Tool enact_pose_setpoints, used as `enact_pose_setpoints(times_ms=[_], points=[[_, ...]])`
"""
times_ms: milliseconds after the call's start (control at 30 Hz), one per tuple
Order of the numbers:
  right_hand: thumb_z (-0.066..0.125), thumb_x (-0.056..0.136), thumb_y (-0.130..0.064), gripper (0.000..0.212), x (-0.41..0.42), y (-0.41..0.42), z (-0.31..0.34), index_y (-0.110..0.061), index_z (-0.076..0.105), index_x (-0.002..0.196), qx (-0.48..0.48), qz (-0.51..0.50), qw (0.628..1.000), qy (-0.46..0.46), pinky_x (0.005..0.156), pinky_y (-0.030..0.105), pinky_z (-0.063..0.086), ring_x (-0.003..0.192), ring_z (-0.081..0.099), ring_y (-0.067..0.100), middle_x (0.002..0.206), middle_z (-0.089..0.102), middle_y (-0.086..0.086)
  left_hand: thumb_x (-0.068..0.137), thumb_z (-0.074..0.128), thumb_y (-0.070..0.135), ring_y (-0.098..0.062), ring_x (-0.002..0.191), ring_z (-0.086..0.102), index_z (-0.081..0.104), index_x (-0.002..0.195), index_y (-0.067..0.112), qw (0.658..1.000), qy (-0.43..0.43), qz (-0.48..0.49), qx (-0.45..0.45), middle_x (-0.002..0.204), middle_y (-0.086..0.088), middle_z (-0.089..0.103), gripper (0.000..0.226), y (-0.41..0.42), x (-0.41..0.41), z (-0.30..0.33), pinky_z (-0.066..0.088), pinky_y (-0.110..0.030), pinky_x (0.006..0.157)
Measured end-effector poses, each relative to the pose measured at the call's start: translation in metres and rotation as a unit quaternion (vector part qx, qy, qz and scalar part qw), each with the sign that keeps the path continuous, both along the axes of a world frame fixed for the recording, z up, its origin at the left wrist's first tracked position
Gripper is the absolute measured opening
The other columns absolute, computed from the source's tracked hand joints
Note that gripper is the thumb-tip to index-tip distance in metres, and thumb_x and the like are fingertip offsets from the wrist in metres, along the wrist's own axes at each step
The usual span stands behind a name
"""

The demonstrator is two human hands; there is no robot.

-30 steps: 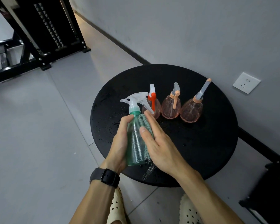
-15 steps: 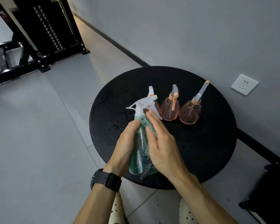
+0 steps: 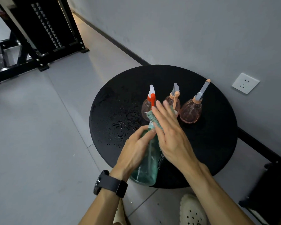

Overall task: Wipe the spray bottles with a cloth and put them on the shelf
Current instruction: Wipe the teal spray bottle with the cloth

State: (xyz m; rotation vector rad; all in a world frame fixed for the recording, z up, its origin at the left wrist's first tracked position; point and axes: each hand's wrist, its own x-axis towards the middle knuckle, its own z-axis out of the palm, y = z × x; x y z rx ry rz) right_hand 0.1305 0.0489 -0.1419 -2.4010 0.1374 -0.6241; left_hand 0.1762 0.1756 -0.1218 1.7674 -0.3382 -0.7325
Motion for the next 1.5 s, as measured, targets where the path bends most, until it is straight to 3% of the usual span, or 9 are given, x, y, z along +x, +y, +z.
enact_pose_setpoints(times_ms=[267, 400, 567, 733, 1033, 1167, 1267, 1367, 1500], points=[[0.034, 0.102, -0.012, 0.046, -0.002, 0.006, -0.008, -0.006, 0.034, 0.148, -0.003, 0.011, 1.0, -0.007, 0.121, 0.027, 0.012, 0.148, 0.011, 0.008, 0.157, 0.024, -0.001, 0.09, 0.055, 0.045, -0.024, 0.102, 0.068, 0.072, 0.095, 0.03, 0.995, 0.047, 0.063, -0.065, 0.1, 0.003, 0.074, 0.023, 0.004, 0.004, 0.003, 0.045, -0.058, 0.102], [0.033, 0.1, -0.013, 0.047, -0.004, 0.007, -0.014, -0.005, 0.037, 0.146, -0.01, 0.006, 1.0, -0.004, 0.119, 0.021, 0.011, 0.148, 0.014, 0.011, 0.156, 0.027, 0.0, 0.095, 0.056, 0.037, -0.024, 0.096, 0.068, 0.073, 0.092, 0.027, 0.99, 0.07, 0.092, -0.087, 0.098, -0.001, 0.074, 0.02, 0.006, 0.007, 0.003, 0.045, -0.059, 0.103], [0.034, 0.101, -0.015, 0.046, -0.006, 0.008, -0.006, -0.006, 0.037, 0.147, 0.037, -0.027, 0.999, -0.027, 0.118, 0.019, 0.016, 0.148, 0.017, 0.011, 0.157, 0.027, 0.0, 0.085, 0.056, 0.049, -0.026, 0.093, 0.065, 0.071, 0.095, 0.023, 0.987, 0.062, 0.117, -0.094, 0.094, -0.003, 0.072, 0.031, 0.008, 0.012, 0.005, 0.044, -0.064, 0.101], [0.038, 0.102, -0.01, 0.045, -0.003, 0.005, 0.011, -0.004, 0.035, 0.147, 0.086, -0.069, 0.991, -0.078, 0.118, 0.022, 0.019, 0.147, 0.017, 0.009, 0.157, 0.027, 0.004, 0.087, 0.06, 0.062, -0.024, 0.094, 0.07, 0.069, 0.093, 0.031, 0.996, 0.02, 0.073, -0.057, 0.094, 0.004, 0.074, 0.034, 0.004, 0.005, 0.006, 0.05, -0.056, 0.097], [0.039, 0.101, -0.01, 0.046, -0.005, 0.017, 0.0, -0.005, 0.036, 0.147, 0.093, -0.044, 0.992, -0.067, 0.117, 0.03, 0.027, 0.148, 0.018, 0.012, 0.16, 0.022, 0.004, 0.089, 0.067, 0.049, -0.023, 0.095, 0.073, 0.072, 0.101, 0.027, 0.989, 0.028, 0.103, -0.099, 0.1, -0.002, 0.076, 0.026, 0.0, 0.005, 0.007, 0.055, -0.05, 0.094], [0.033, 0.101, -0.02, 0.048, -0.008, 0.021, 0.001, -0.007, 0.037, 0.147, 0.106, -0.019, 0.993, -0.044, 0.114, 0.024, 0.032, 0.146, 0.023, 0.008, 0.159, 0.023, 0.0, 0.089, 0.067, 0.043, -0.011, 0.087, 0.073, 0.064, 0.111, 0.021, 0.978, 0.039, 0.152, -0.136, 0.097, 0.004, 0.076, 0.031, 0.004, 0.01, 0.007, 0.056, -0.034, 0.08], [0.033, 0.101, -0.021, 0.048, -0.009, 0.023, 0.003, -0.008, 0.038, 0.147, 0.117, -0.018, 0.992, -0.04, 0.112, 0.022, 0.033, 0.144, 0.024, 0.004, 0.159, 0.025, -0.002, 0.089, 0.065, 0.045, -0.009, 0.081, 0.071, 0.061, 0.109, 0.02, 0.979, 0.045, 0.153, -0.131, 0.09, 0.006, 0.074, 0.033, 0.007, 0.012, 0.006, 0.055, -0.03, 0.075], [0.038, 0.1, -0.014, 0.046, -0.011, 0.025, 0.007, -0.008, 0.039, 0.146, 0.129, -0.021, 0.99, -0.047, 0.112, 0.019, 0.033, 0.144, 0.025, 0.002, 0.157, 0.028, -0.002, 0.091, 0.064, 0.046, -0.011, 0.086, 0.071, 0.066, 0.102, 0.023, 0.982, 0.035, 0.145, -0.112, 0.096, 0.0, 0.075, 0.026, 0.008, 0.015, 0.004, 0.057, -0.031, 0.081], [0.039, 0.1, -0.011, 0.045, -0.012, 0.03, 0.011, -0.008, 0.041, 0.145, 0.134, -0.018, 0.989, -0.053, 0.11, 0.012, 0.029, 0.143, 0.026, 0.001, 0.156, 0.03, -0.001, 0.088, 0.062, 0.054, -0.021, 0.104, 0.07, 0.07, 0.105, 0.031, 0.985, 0.025, 0.141, -0.098, 0.106, 0.001, 0.075, 0.03, 0.007, 0.017, 0.004, 0.051, -0.05, 0.1]])
